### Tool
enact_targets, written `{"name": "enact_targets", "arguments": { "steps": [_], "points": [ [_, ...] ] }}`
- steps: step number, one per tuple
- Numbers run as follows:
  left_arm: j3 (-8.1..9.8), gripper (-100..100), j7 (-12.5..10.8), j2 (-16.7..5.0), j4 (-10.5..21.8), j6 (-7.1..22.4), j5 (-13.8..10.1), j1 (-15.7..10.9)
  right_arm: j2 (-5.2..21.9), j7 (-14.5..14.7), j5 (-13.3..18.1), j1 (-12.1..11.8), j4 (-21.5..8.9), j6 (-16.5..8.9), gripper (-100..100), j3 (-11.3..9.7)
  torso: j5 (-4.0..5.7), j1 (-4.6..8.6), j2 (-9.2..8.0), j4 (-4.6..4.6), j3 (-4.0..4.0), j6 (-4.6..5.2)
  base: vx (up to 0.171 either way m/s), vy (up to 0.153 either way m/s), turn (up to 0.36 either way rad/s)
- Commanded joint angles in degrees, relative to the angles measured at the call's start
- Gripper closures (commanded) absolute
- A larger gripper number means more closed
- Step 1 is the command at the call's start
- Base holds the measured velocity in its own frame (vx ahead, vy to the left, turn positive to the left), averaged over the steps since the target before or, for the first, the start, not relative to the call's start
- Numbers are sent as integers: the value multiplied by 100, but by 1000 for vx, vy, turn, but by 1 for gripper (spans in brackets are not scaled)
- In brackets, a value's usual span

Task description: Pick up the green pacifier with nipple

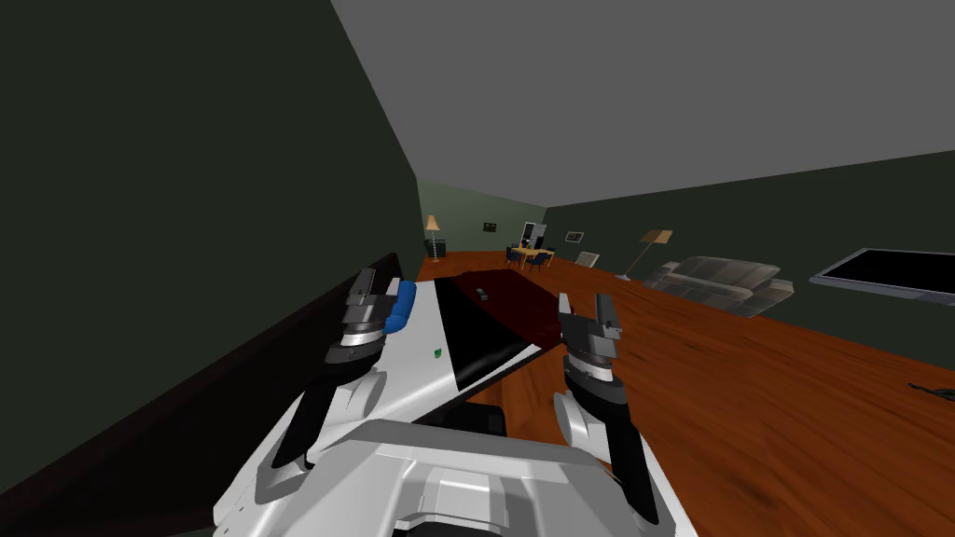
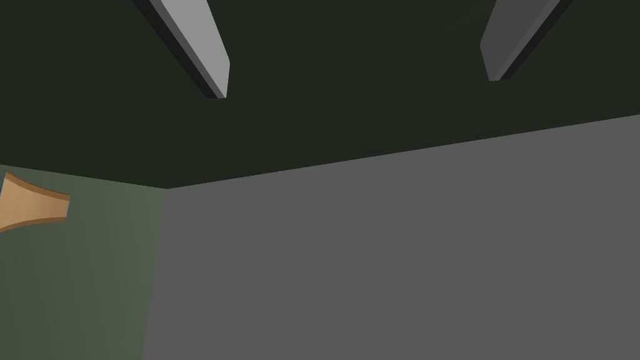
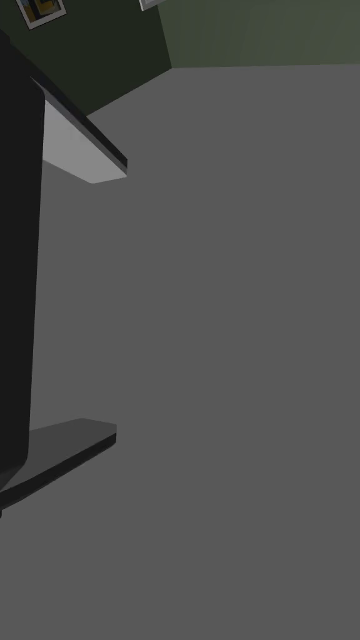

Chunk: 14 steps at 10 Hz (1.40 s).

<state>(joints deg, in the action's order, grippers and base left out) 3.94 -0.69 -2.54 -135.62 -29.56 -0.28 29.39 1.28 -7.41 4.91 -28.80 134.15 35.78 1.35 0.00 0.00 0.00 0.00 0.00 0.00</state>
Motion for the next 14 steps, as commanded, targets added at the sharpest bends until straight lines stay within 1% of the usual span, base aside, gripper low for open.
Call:
{"name": "enact_targets", "arguments": {
  "steps": [1,2,3,5,7,8,11,12,13,14],
  "points": [
    [-9,-100,41,-154,220,31,38,-53,0,0,0,0,0,0,0,0,0,0,0,0,0,0,-10,-15,-6],
    [-15,-100,69,-216,363,50,62,-86,0,0,0,0,0,0,0,0,0,3,-2,0,1,0,-25,-36,-4],
    [-15,-100,69,-216,363,50,62,-86,0,0,0,0,0,0,0,0,2,11,-7,-1,4,0,-15,-32,3],
    [-30,-100,145,-318,724,95,126,-173,0,0,0,0,0,0,0,0,2,11,-3,-1,1,1,-15,-37,-2],
    [-48,-100,243,-387,1165,145,206,-279,-1,0,0,0,0,0,0,0,4,18,-7,-1,4,0,-29,-61,4],
    [-58,-100,300,-412,1332,172,251,-336,-1,0,0,0,0,0,0,-1,5,24,-9,-2,5,1,-45,-82,6],
    [-69,-100,361,-433,1737,199,298,-397,0,0,0,0,0,0,0,0,4,17,-10,-2,6,0,-25,-42,4],
    [-80,-100,426,-450,1885,227,347,-461,0,0,0,0,0,0,0,0,3,13,-8,-2,5,-1,-27,-39,10],
    [-80,-100,426,-450,2014,227,347,-461,0,0,0,0,0,0,0,0,3,15,-9,-2,5,0,-22,-39,4],
    [-93,-100,493,-467,2177,257,398,-527,0,0,0,0,0,0,0,0,4,14,-7,-2,4,0,-31,-52,9]
  ]
}}
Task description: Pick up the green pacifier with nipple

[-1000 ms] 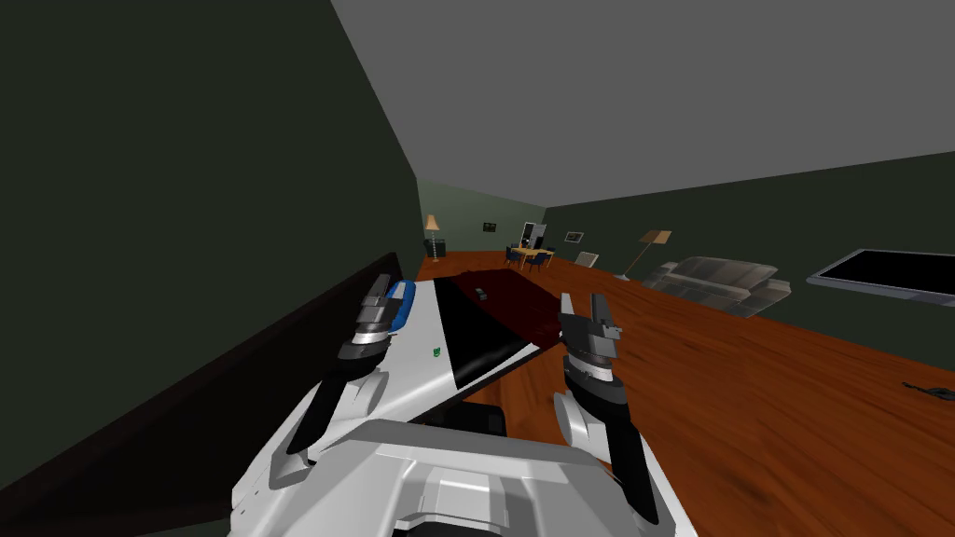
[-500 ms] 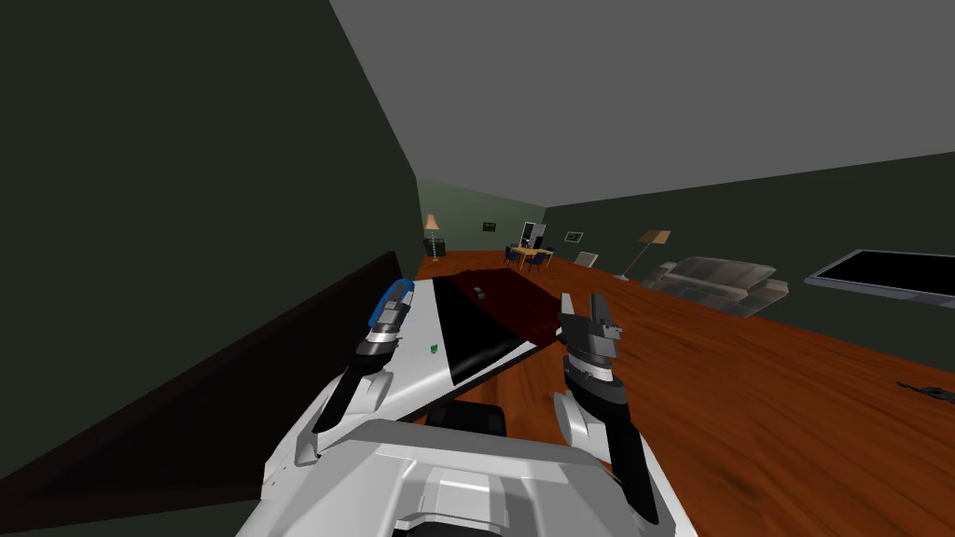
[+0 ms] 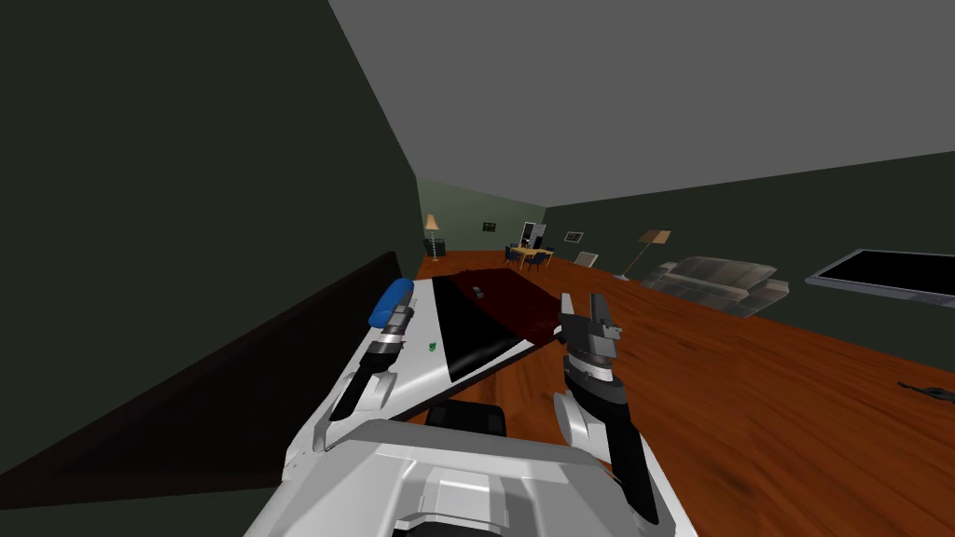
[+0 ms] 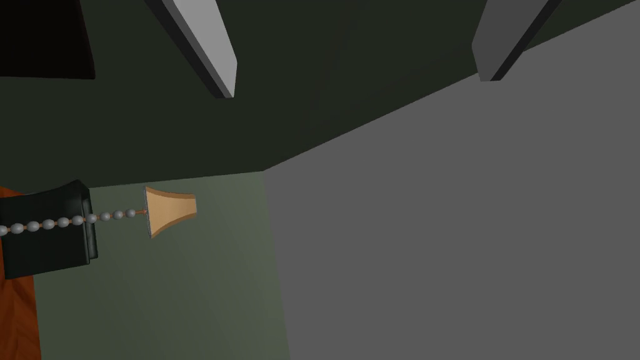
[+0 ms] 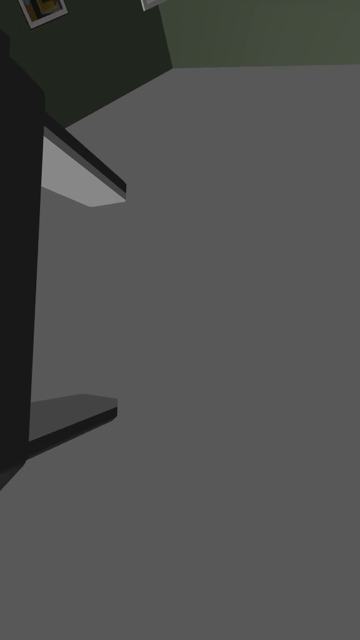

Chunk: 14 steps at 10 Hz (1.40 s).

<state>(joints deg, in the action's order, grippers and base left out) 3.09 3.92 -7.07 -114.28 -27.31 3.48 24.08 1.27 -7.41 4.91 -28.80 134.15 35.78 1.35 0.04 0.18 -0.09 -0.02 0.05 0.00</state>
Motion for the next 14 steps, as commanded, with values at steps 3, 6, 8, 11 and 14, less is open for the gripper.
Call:
{"name": "enact_targets", "arguments": {
  "steps": [3,6,8,11,14],
  "points": [
    [-35,-100,172,-46,642,98,128,-136,0,0,0,0,0,0,0,0,0,0,4,0,-2,0,-25,-61,8],
    [-51,-100,244,-63,1157,135,182,-210,0,0,0,0,0,0,0,0,1,2,0,0,0,-1,-24,-51,8],
    [-69,-100,315,-82,1491,178,236,-287,0,0,0,0,0,0,0,0,0,-4,3,0,-1,-1,-18,-42,4],
    [-109,-100,453,-124,2019,280,344,-450,0,0,0,0,0,0,0,0,1,-3,4,0,-2,0,-15,-45,3],
    [-132,-100,518,-148,2502,342,397,-537,0,0,0,0,0,0,0,0,0,-5,7,1,-3,0,-8,-34,0]
  ]
}}
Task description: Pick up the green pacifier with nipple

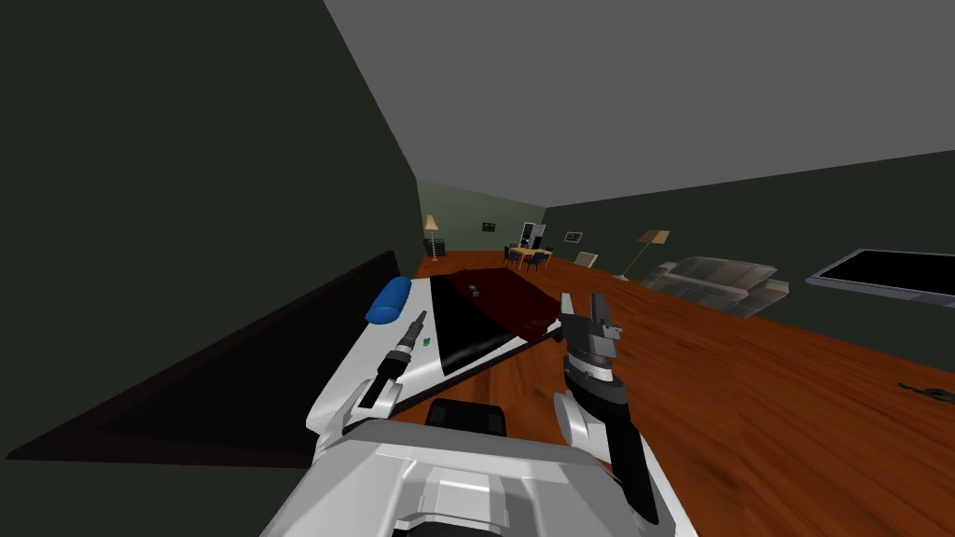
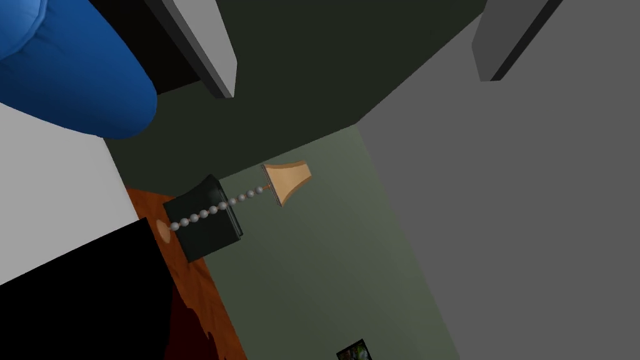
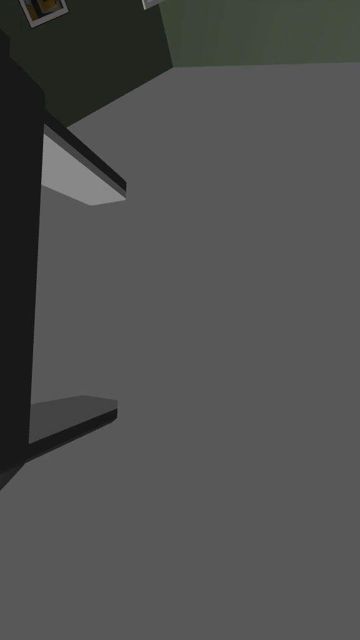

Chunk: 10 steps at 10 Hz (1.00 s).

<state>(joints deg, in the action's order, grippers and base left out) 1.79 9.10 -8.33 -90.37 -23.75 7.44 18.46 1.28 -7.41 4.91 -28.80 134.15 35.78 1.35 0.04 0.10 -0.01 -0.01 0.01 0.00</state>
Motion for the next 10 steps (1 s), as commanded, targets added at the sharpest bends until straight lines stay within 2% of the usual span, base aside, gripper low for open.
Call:
{"name": "enact_targets", "arguments": {
  "steps": [1,4,7,10],
  "points": [
    [-27,-100,63,-48,286,56,54,-67,0,0,0,0,0,0,0,0,0,0,0,0,0,0,4,-36,-8],
    [-55,-100,121,-77,803,134,105,-162,0,0,0,0,0,0,0,0,0,0,6,1,-3,0,9,-28,-6],
    [-117,-100,224,-144,1453,316,205,-366,0,0,0,0,0,0,0,0,0,-4,7,2,-4,-1,18,-24,-15],
    [-152,-100,269,-180,1922,419,253,-474,0,0,0,0,0,0,0,0,-1,-8,13,2,-7,1,25,-11,-19]
  ]
}}
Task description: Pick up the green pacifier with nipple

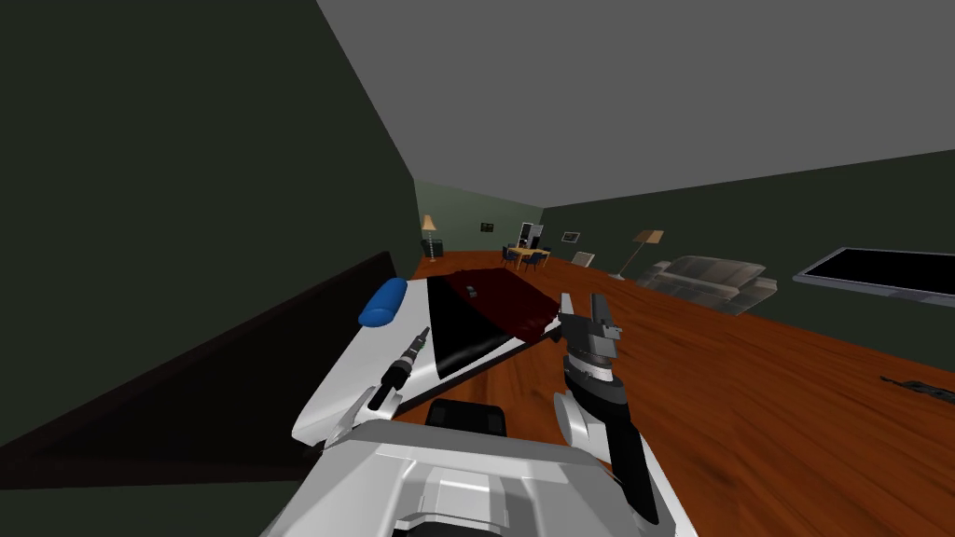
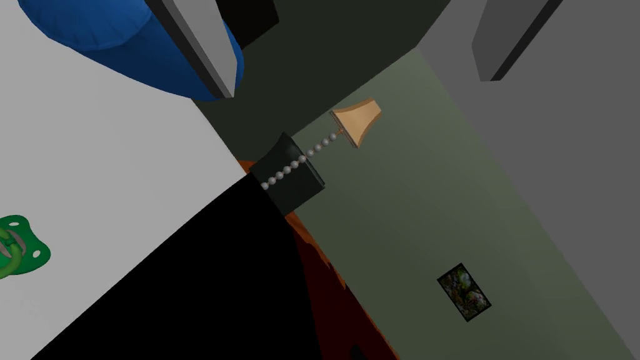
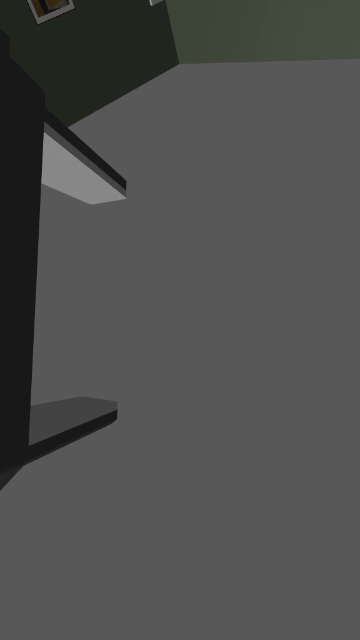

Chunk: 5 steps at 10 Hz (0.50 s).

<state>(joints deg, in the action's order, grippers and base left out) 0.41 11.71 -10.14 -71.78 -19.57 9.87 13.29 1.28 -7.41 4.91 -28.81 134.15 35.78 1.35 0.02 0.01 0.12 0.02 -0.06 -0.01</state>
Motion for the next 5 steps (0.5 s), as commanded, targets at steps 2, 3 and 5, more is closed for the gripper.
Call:
{"name": "enact_targets", "arguments": {
  "steps": [2,3,5],
  "points": [
    [-50,-100,49,-36,422,111,57,-68,0,0,0,0,0,0,0,0,0,-1,2,0,-1,1,32,-6,-23],
    [-88,-100,85,-77,642,228,102,-182,0,0,0,0,0,0,0,0,0,-1,1,0,-1,0,43,-4,-33],
    [-128,-100,118,-118,1015,350,145,-297,0,0,0,0,0,0,0,0,0,-2,5,1,-3,0,52,-2,-28]
  ]
}}
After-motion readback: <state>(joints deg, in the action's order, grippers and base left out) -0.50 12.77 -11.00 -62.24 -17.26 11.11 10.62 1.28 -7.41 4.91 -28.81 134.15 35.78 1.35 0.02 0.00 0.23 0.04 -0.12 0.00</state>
